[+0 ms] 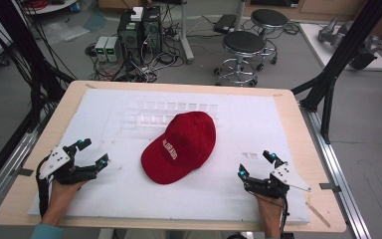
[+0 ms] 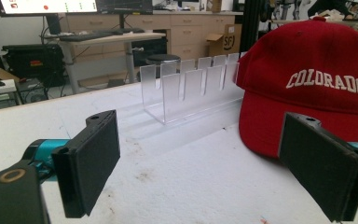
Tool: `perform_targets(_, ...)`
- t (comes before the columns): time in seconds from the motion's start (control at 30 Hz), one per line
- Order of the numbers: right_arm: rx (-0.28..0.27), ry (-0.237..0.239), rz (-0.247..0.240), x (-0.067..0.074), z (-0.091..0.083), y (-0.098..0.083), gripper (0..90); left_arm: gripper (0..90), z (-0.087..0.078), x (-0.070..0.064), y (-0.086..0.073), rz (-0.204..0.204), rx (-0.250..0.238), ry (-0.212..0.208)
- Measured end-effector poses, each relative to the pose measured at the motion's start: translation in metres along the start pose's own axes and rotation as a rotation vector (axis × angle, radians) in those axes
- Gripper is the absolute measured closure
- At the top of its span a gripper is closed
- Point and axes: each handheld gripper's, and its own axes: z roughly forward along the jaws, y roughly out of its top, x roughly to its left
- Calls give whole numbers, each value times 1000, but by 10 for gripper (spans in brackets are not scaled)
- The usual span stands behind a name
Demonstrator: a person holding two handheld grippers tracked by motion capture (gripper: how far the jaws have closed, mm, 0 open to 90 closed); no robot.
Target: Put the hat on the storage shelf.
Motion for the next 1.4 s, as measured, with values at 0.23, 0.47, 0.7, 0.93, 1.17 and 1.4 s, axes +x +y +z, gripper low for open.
perform_targets(0.23, -1, 3, 0, 0, 0, 0, 17, 132, 0, -1, 0, -5, -12, 33)
perform_targets(0.47, -3, 1, 5, 0, 0, 0, 17, 133, -1, -1, -1, -1, -18, 34)
perform_targets(0.7, 0, -4, 2, 0, 0, 0, 17, 134, -1, -2, 0, 8, -10, 41)
perform_targets(0.93, 7, -3, -2, 0, 1, 0, 17, 132, 1, 0, 23, 1, 30, 2)
perform_targets(1.17, 8, -3, -1, 1, 1, 0, 17, 132, 8, -1, 59, 39, 56, -28)
perform_targets(1.4, 7, -1, -1, 0, 1, 0, 17, 131, 24, -8, 84, 41, 122, -100)
